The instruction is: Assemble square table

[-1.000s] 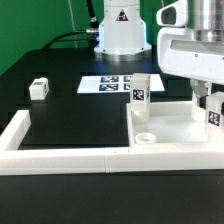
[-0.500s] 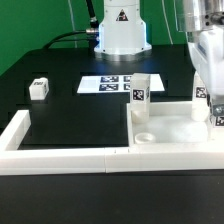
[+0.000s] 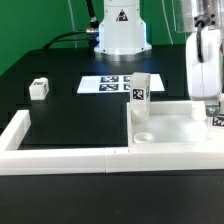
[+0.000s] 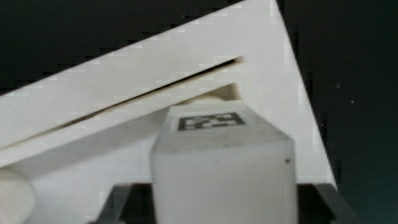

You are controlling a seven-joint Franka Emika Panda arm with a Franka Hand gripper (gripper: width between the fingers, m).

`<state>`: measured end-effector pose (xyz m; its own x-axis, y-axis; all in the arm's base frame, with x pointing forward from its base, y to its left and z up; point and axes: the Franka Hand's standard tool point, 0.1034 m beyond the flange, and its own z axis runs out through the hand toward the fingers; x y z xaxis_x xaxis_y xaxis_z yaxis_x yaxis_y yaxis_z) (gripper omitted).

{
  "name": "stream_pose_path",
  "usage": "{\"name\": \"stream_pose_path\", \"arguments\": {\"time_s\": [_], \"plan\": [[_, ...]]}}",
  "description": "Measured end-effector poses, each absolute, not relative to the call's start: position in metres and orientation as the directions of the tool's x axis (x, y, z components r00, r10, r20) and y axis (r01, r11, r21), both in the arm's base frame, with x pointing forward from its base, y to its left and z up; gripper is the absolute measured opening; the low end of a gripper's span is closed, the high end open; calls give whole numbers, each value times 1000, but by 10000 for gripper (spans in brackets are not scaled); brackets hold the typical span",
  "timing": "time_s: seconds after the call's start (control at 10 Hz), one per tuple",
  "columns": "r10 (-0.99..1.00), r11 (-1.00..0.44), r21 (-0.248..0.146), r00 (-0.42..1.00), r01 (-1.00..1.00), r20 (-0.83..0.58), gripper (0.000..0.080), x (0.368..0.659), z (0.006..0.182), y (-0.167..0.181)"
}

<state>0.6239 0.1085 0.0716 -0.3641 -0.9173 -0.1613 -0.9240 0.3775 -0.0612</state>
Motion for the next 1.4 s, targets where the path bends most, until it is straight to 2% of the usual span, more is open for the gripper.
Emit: {"name": "stream_pose_path", "arguments": {"time_s": [0.2,0.3,0.4,0.5,0.8,0.9,1.4], "plan": [[-913,391,-58,-379,-919,-153,295,624,71,106],[-913,390,-57,-378,-919,-153,392,623,71,106],[-914,389,-58,-377,-919,-153,531,623,71,106],[-926,356,-68,-342,-932,-157,614,623,77,106],[-968,209,-120,-188,-971,-165,642,610,121,77],[-969,203,-122,-182,-971,-164,649,609,124,72],[-972,195,-115,-176,-974,-158,649,608,118,75]]}}
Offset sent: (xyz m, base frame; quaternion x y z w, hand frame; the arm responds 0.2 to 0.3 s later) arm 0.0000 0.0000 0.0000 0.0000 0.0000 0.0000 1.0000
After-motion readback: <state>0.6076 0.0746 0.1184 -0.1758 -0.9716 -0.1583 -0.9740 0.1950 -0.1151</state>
